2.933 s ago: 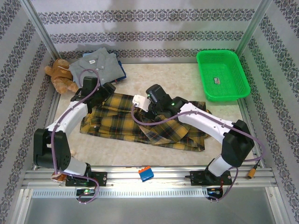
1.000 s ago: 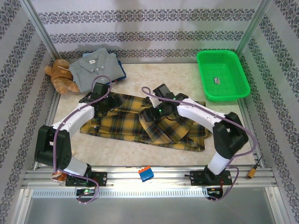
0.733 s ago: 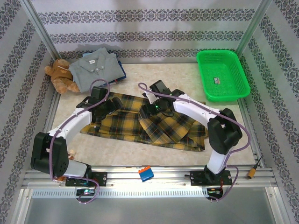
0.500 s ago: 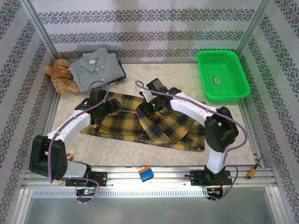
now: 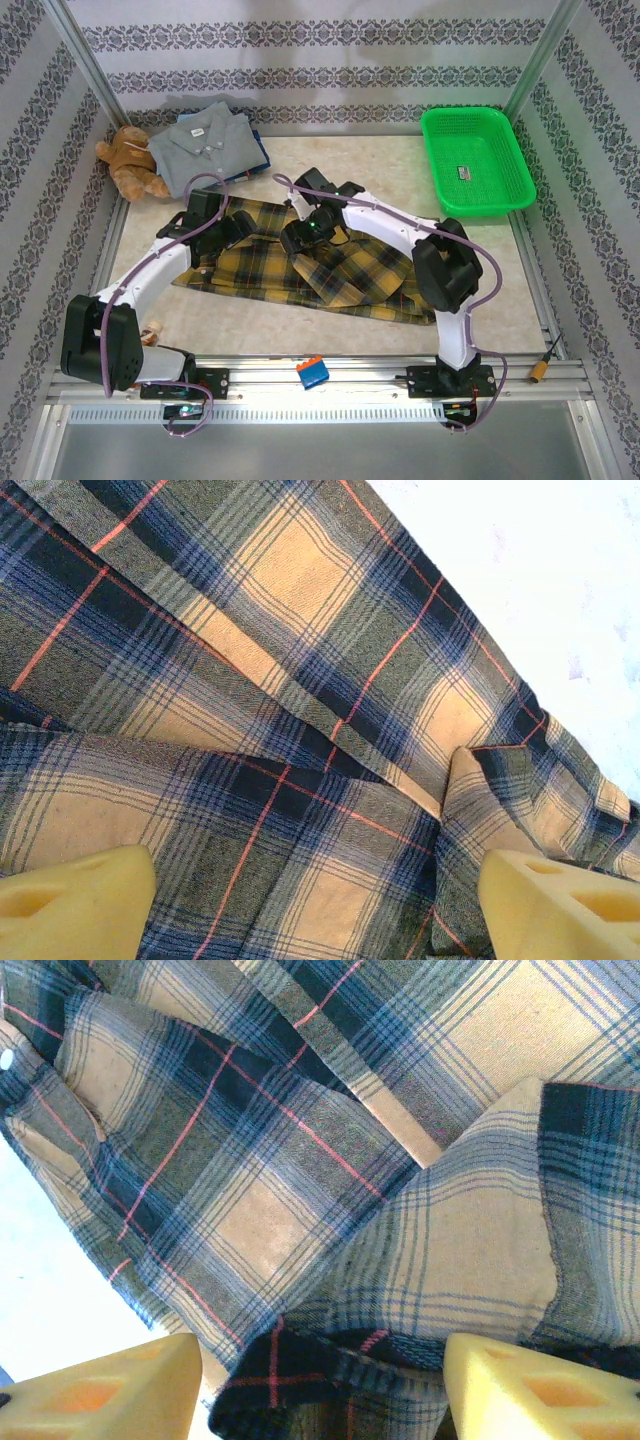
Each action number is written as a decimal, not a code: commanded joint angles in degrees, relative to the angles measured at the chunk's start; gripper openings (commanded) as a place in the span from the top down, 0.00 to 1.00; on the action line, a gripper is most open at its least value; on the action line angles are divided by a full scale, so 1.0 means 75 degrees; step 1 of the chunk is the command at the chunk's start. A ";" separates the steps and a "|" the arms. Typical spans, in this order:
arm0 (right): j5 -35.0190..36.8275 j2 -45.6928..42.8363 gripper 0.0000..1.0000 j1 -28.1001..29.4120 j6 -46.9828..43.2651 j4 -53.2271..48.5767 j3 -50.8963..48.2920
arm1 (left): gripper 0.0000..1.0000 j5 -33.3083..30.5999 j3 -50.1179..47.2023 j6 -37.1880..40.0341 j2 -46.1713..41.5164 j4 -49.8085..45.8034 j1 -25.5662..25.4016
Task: Fold and stack the long sleeve shirts
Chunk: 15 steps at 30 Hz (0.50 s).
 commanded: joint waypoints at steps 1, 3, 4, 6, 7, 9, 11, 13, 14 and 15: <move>0.0437 0.0061 0.35 0.0135 0.0113 -0.1079 0.0516 | 0.16 -0.0111 -0.0098 0.0057 -0.0281 -0.0122 0.0146; 0.0776 -0.0118 0.35 0.0160 0.0294 -0.1413 0.0601 | 0.16 -0.0111 -0.0127 0.0072 -0.0334 -0.0119 0.0193; 0.0943 -0.0223 0.34 0.0181 0.0400 -0.1555 0.0629 | 0.16 -0.0100 -0.0145 0.0084 -0.0367 -0.0119 0.0210; 0.1206 -0.0380 0.33 0.0263 0.0518 -0.1775 0.0730 | 0.16 -0.0098 -0.0183 0.0092 -0.0369 -0.0098 0.0256; 0.1286 -0.0423 0.33 0.0322 0.0595 -0.1879 0.0788 | 0.16 -0.0069 -0.0193 0.0098 -0.0360 -0.0084 0.0289; 0.1282 -0.0414 0.33 0.0410 0.0838 -0.1985 0.0860 | 0.16 -0.0038 -0.0221 0.0108 -0.0326 -0.0034 0.0328; 0.1213 -0.0321 0.33 0.0501 0.1091 -0.1998 0.0922 | 0.16 -0.0011 -0.0234 0.0125 -0.0309 -0.0016 0.0362; 0.1244 -0.0148 0.33 0.0575 0.1292 -0.2071 0.1086 | 0.16 0.0023 -0.0233 0.0147 -0.0277 -0.0002 0.0396; 0.1226 -0.0019 0.33 0.0598 0.1369 -0.2112 0.1199 | 0.16 0.0038 -0.0232 0.0159 -0.0264 0.0010 0.0412; 0.1200 0.0107 0.33 0.0612 0.1422 -0.2145 0.1295 | 0.16 0.0065 -0.0233 0.0170 -0.0250 0.0021 0.0421</move>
